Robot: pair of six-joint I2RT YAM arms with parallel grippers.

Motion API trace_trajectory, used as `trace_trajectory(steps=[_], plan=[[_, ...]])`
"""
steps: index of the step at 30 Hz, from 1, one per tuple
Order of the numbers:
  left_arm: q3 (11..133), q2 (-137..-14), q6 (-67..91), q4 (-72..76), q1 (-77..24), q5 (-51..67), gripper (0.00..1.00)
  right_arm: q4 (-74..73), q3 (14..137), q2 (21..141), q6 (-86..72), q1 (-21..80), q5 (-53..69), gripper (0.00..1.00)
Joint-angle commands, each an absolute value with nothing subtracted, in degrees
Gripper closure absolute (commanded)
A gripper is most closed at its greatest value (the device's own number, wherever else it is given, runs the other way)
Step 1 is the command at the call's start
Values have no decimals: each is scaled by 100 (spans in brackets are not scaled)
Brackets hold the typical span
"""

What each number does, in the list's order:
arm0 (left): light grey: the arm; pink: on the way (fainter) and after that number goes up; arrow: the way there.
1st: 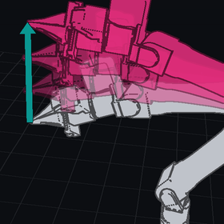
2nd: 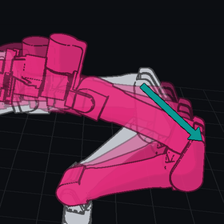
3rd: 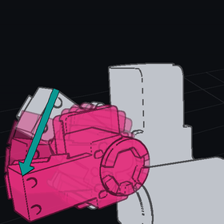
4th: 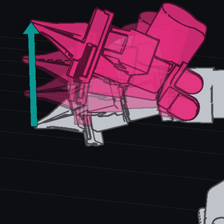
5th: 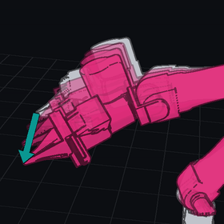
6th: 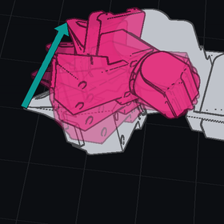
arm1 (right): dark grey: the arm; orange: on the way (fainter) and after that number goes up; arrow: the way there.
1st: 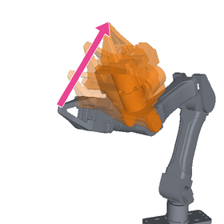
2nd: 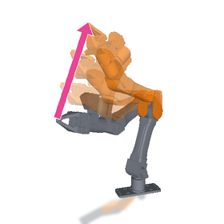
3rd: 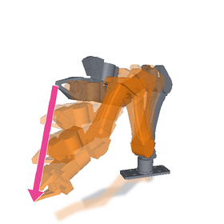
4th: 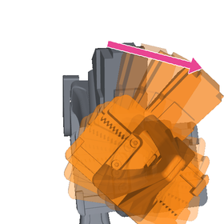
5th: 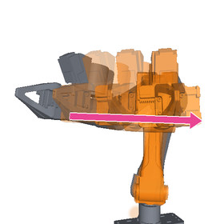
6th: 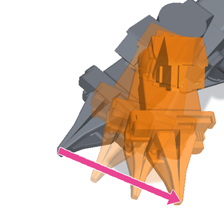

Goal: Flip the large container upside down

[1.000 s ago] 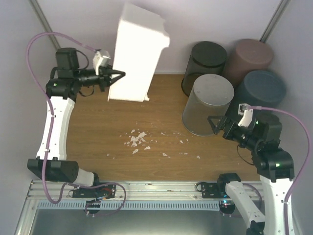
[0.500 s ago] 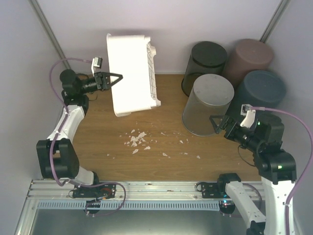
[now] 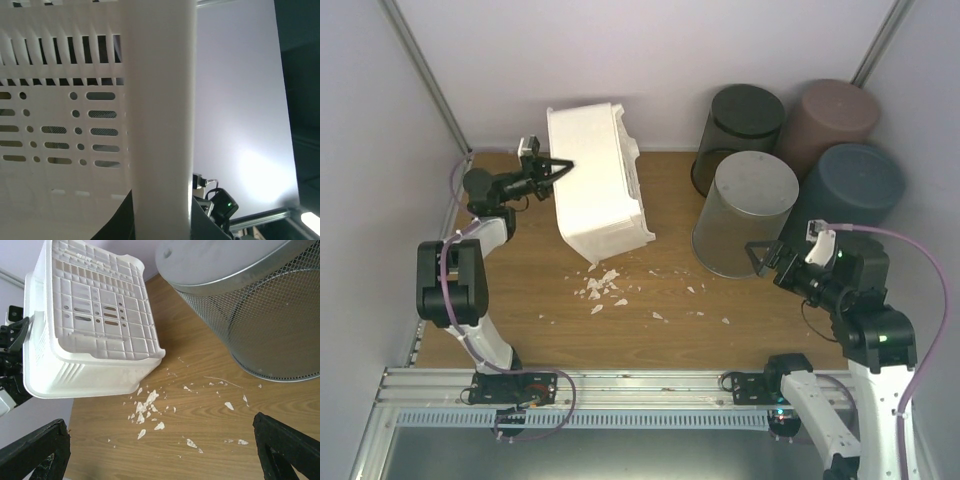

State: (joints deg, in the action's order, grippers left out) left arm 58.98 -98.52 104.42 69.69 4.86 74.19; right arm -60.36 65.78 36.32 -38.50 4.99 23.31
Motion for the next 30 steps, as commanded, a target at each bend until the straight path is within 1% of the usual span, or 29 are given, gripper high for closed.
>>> trace_trajectory(steps=[1,11,17,18,20,21,22,24,28,30], plan=[[5891,-9937,10951,8155,478,7069,100,-5880,6472,3635,-3924,562,2316,0],[5838,-10654,11658,8491,369,7139,100,-5831,6305,3698,-3885,561,2268,0],[5819,-10904,11890,8742,466,7440,100,-5702,6135,3710,-3920,561,2334,1],[5814,-10932,11907,8761,492,7503,99,-5695,6140,3721,-3920,558,2330,0],[5766,-10993,11908,8784,560,7591,88,-5671,6144,3740,-3907,560,2325,1],[5744,-11030,11913,8806,595,7624,78,-5669,6131,3751,-3896,554,2328,0],[5721,-11071,11947,8882,628,7647,73,-5668,6116,3765,-3886,561,2329,0],[5697,-11169,12130,9191,675,7705,65,-5663,6080,3768,-3878,562,2350,1],[5651,-11273,12043,9248,774,7945,50,-5643,6039,3760,-3860,560,2347,1],[5567,-11366,12043,9375,879,8026,48,-5611,6015,3752,-3869,557,2363,1]])
